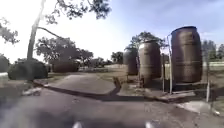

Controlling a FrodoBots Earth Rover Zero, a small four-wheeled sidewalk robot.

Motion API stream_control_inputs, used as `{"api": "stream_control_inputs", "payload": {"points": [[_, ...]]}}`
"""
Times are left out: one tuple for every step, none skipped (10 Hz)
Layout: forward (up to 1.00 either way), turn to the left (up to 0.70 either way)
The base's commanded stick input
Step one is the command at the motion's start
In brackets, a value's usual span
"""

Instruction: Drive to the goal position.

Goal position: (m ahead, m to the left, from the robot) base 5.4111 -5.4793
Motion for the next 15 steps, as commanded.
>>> {"api": "stream_control_inputs", "payload": {"points": [[1.0,0.39],[1.0,0.39],[1.0,0.39],[1.0,0.39],[1.0,0.39],[1.0,0.32],[1.0,0.04],[1.0,0.0],[1.0,-0.01],[1.0,0.06],[1.0,0.3],[1.0,0.39],[1.0,0.39],[1.0,0.13],[1.0,-0.01]]}}
